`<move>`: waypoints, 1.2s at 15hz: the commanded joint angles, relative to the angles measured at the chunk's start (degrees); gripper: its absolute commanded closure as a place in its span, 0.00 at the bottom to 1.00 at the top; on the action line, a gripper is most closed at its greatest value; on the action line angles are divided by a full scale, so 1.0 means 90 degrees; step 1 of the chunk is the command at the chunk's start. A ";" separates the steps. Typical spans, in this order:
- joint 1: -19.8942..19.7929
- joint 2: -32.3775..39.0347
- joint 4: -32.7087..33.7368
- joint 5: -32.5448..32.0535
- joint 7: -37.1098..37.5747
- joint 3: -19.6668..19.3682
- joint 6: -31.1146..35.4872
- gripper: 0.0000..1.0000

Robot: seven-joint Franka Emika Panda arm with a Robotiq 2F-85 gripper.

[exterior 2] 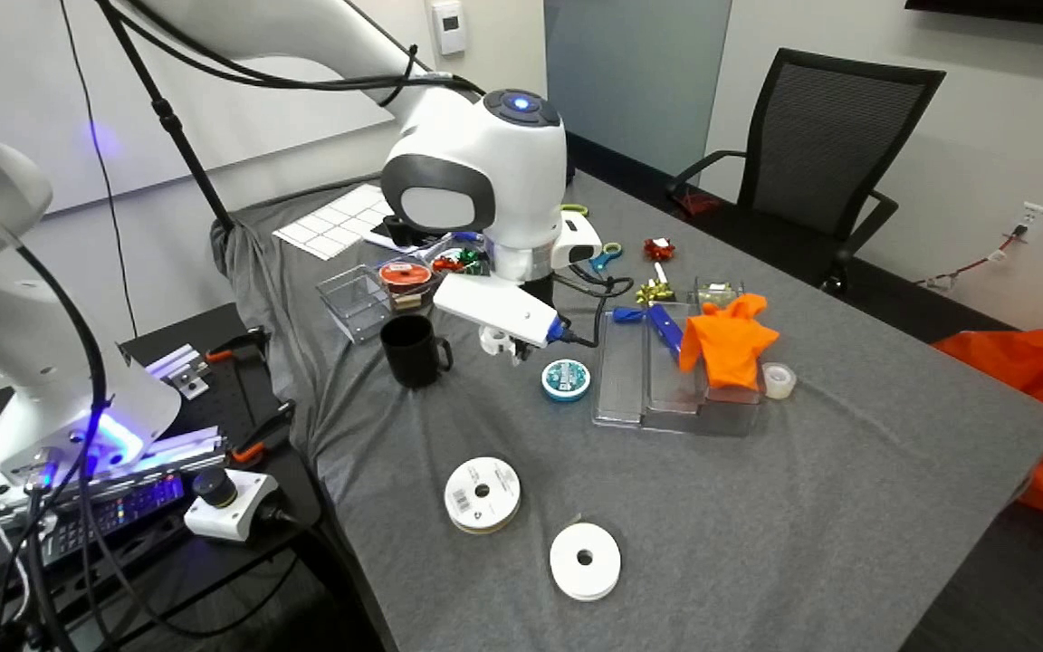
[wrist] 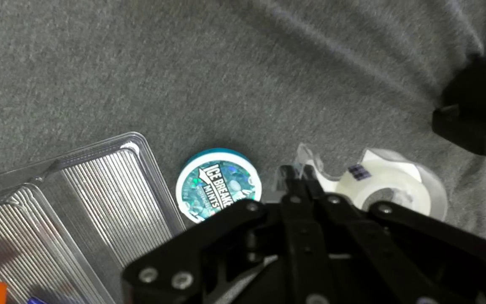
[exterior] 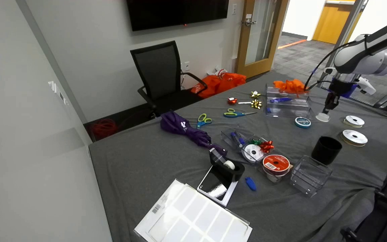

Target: Pick up the clear cello tape and place it on the red ribbon in the clear container

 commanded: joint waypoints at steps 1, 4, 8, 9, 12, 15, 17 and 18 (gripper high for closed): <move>0.0192 0.0002 0.0006 0.0121 -0.0078 -0.0205 -0.0025 0.99; 0.0570 -0.0376 -0.0486 -0.0206 0.0024 -0.0271 0.0127 0.99; 0.1378 -0.0729 -0.0906 -0.0958 0.0761 -0.0381 0.0102 0.99; 0.1592 -0.0825 -0.0968 -0.1169 0.1070 -0.0379 0.0052 0.99; 0.2094 -0.1054 -0.1141 -0.1577 0.1847 -0.0272 -0.0102 0.99; 0.2395 -0.1265 -0.1427 -0.1512 0.2150 -0.0105 -0.0221 0.99; 0.2513 -0.1365 -0.1595 -0.1377 0.2182 0.0015 -0.0334 0.99; 0.2541 -0.1438 -0.1702 -0.1283 0.2145 0.0079 -0.0358 0.99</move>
